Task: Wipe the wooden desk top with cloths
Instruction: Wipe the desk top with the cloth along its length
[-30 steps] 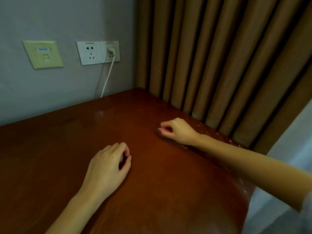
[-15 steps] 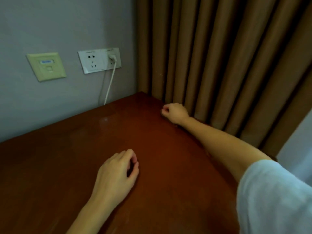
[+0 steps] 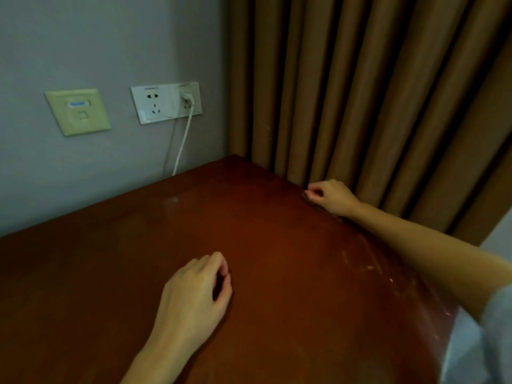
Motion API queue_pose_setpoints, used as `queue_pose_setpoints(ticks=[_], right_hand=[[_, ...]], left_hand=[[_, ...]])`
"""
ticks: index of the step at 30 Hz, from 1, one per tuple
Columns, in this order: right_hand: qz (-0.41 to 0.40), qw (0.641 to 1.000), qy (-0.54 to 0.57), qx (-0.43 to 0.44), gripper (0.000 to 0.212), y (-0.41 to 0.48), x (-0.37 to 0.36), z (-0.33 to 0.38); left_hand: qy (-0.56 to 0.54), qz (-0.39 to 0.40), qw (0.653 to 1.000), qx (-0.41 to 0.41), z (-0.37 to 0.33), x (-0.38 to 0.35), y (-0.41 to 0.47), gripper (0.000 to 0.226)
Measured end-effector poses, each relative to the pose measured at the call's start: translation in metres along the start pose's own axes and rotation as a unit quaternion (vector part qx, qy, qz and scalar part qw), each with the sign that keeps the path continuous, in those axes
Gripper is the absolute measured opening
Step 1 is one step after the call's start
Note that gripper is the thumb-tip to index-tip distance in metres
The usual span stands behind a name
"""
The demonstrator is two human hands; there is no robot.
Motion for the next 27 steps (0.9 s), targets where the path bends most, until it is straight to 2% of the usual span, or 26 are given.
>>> queue_pose_setpoints(ticks=[5, 7, 10, 12, 14, 16, 20, 25, 27], right_hand=[[-0.011, 0.997, -0.038, -0.065, 0.031, 0.046, -0.02, 0.044], [-0.003, 1.0, -0.022, -0.021, 0.029, 0.042, -0.025, 0.074], [0.028, 0.996, 0.005, 0.089, 0.021, 0.007, -0.027, 0.106], [0.048, 0.987, 0.007, 0.152, 0.029, -0.021, -0.019, 0.109], [0.059, 0.983, -0.013, 0.173, 0.032, -0.037, -0.009, 0.09], [0.046, 0.988, -0.021, 0.144, 0.033, -0.039, 0.0, 0.059], [0.005, 1.0, -0.024, 0.017, 0.03, -0.009, 0.0, 0.021], [-0.04, 0.983, -0.073, -0.162, 0.032, 0.047, -0.024, 0.052], [-0.045, 0.979, -0.078, -0.185, 0.033, 0.053, -0.034, 0.084]], left_hand=[[-0.002, -0.002, 1.0, -0.001, 0.0, 0.001, -0.001, 0.008], [-0.005, -0.004, 1.0, -0.002, 0.001, 0.001, -0.001, 0.008], [-0.011, -0.008, 1.0, -0.005, 0.002, 0.001, -0.003, 0.007], [-0.007, -0.012, 1.0, -0.006, 0.003, 0.0, -0.003, 0.008], [-0.008, -0.013, 1.0, -0.008, 0.003, 0.0, -0.003, 0.008], [-0.003, -0.01, 1.0, -0.007, 0.003, -0.001, -0.002, 0.007], [0.004, -0.009, 1.0, -0.009, 0.003, -0.002, 0.0, 0.004], [-0.002, -0.013, 1.0, -0.017, 0.006, -0.004, 0.0, 0.005], [-0.003, -0.015, 1.0, -0.019, 0.007, -0.005, 0.0, 0.005]])
Point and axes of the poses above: each hand's wrist, its own y-axis towards the middle knuckle, its own x-axis out of the back of the hand, z = x × y, the point moved 2 cm from there along y, towards the middle knuckle, and after that the axes turned 3 degrees about -y, right-handed, at the moved point
